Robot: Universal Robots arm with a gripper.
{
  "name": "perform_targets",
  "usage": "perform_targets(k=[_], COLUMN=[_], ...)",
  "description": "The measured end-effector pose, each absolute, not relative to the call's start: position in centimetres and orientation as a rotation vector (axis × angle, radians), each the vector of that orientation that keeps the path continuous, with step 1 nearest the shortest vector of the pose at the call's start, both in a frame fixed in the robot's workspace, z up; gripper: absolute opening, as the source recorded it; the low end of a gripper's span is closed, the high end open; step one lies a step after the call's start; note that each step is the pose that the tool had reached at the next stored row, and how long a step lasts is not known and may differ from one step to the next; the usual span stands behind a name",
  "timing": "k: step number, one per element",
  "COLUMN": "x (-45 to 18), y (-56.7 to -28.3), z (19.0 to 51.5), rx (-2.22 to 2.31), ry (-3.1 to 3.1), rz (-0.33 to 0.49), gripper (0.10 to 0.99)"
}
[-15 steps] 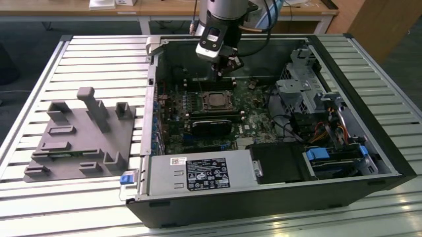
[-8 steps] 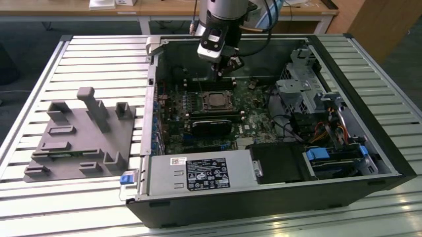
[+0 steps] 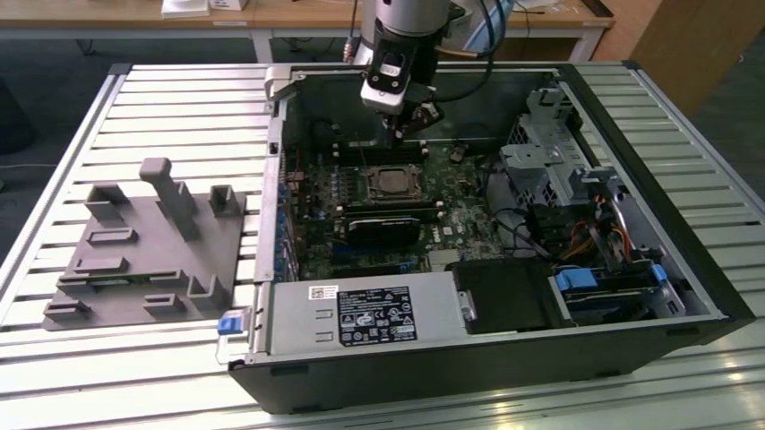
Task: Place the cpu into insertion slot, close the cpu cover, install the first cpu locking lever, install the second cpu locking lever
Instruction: 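Install the first cpu locking lever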
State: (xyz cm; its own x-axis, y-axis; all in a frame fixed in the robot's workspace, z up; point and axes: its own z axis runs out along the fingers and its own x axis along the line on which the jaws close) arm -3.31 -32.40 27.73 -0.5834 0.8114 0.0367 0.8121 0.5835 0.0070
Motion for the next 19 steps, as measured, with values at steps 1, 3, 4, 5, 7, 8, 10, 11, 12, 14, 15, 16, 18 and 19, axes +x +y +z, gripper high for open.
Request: perform_targets(k=[1, 3, 4, 5, 7, 8, 10, 11, 12, 14, 15, 16, 18, 19], x=[-3.31, -3.31, -3.31, -3.31, -3.31, -3.31, -3.31, -3.31, -3.31, -3.31, -3.31, -3.31, -3.31, -3.31], y=[-32.4, -32.4, -32.4, -32.4, -32.4, -32.4, -32.4, -32.4, -32.4, -32.4, -32.4, -32.4, -32.4, -32.4], z=[27.73, 27.73, 27.73, 27.73, 27.73, 27.73, 27.73, 27.73, 27.73, 27.73, 27.73, 27.73, 27.73, 27.73], rx=[-1.412, -1.395, -1.386, -1.378, -1.36, -1.35, -1.331, -1.321, -1.311, -1.29, -1.28, -1.269, -1.248, -1.237], ry=[-2.773, -2.782, -2.786, -2.79, -2.799, -2.803, -2.812, -2.817, -2.821, -2.831, -2.835, -2.84, -2.849, -2.854], rz=[-0.036, -0.035, -0.035, -0.035, -0.035, -0.035, -0.034, -0.034, -0.034, -0.034, -0.033, -0.033, -0.033, -0.033], gripper=[0.106, 0.106, 0.106, 0.106, 0.106, 0.106, 0.106, 0.106, 0.106, 0.106, 0.106, 0.106, 0.106, 0.106])
